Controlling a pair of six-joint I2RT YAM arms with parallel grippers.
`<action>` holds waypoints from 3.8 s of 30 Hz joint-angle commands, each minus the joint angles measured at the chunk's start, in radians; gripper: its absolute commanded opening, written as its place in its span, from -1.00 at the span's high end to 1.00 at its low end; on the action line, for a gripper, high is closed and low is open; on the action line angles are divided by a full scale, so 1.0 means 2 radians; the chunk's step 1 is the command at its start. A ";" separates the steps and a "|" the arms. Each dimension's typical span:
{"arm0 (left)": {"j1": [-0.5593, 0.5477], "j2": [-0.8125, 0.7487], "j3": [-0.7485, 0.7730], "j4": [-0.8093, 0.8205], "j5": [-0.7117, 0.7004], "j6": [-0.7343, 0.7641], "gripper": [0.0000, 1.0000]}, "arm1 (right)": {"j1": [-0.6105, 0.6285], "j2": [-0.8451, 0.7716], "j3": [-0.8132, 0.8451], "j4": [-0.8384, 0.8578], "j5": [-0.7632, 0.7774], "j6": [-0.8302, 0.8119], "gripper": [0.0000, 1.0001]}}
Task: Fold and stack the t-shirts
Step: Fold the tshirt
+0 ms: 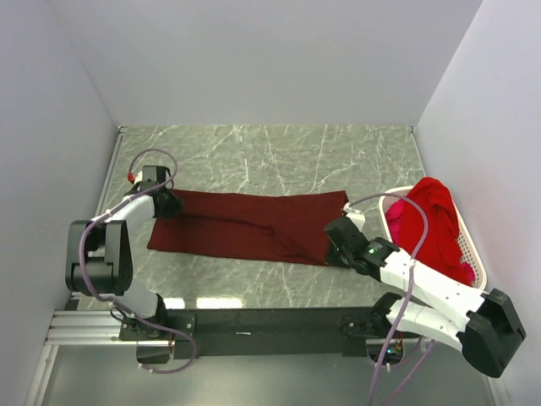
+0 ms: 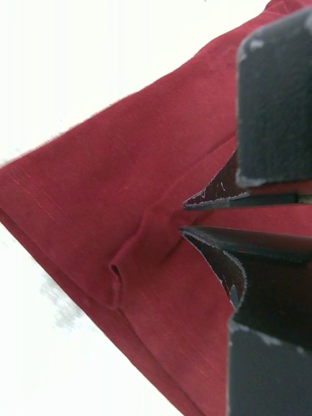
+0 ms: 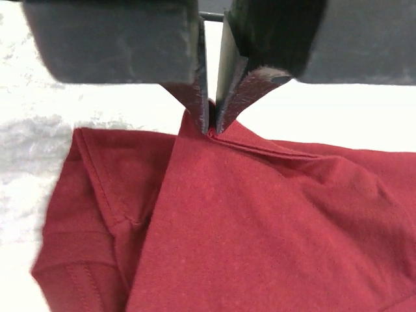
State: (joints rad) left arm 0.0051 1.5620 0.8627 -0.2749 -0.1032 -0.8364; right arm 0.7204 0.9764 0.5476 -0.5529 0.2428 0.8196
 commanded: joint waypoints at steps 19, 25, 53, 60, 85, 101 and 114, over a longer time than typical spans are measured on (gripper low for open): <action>0.001 -0.153 -0.050 0.022 0.029 -0.031 0.37 | 0.004 0.059 0.087 0.030 0.036 0.004 0.07; 0.000 0.013 0.034 0.029 0.044 -0.021 0.52 | 0.016 0.187 0.146 0.075 0.030 -0.009 0.07; -0.025 -0.063 0.009 0.009 0.024 0.019 0.60 | -0.015 0.202 0.139 0.030 0.074 0.066 -0.02; -0.075 0.012 0.020 0.025 0.072 0.034 0.07 | -0.082 0.225 0.115 0.031 0.047 0.170 -0.25; -0.239 -0.087 -0.193 0.053 0.024 -0.224 0.16 | -0.194 0.647 0.602 -0.107 -0.037 0.031 -0.18; -0.391 -0.071 -0.115 -0.027 0.041 -0.269 -0.13 | -0.240 0.780 0.877 -0.132 -0.072 -0.090 -0.23; -0.277 -0.171 -0.009 -0.081 -0.040 -0.025 -0.43 | -0.241 0.677 0.872 -0.093 0.011 -0.135 -0.50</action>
State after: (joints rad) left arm -0.6285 1.1843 0.7475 -0.4900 -0.1638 -1.1515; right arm 0.2432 2.4866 2.3154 -0.7490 0.1581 0.5598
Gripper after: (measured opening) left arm 0.711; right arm 0.746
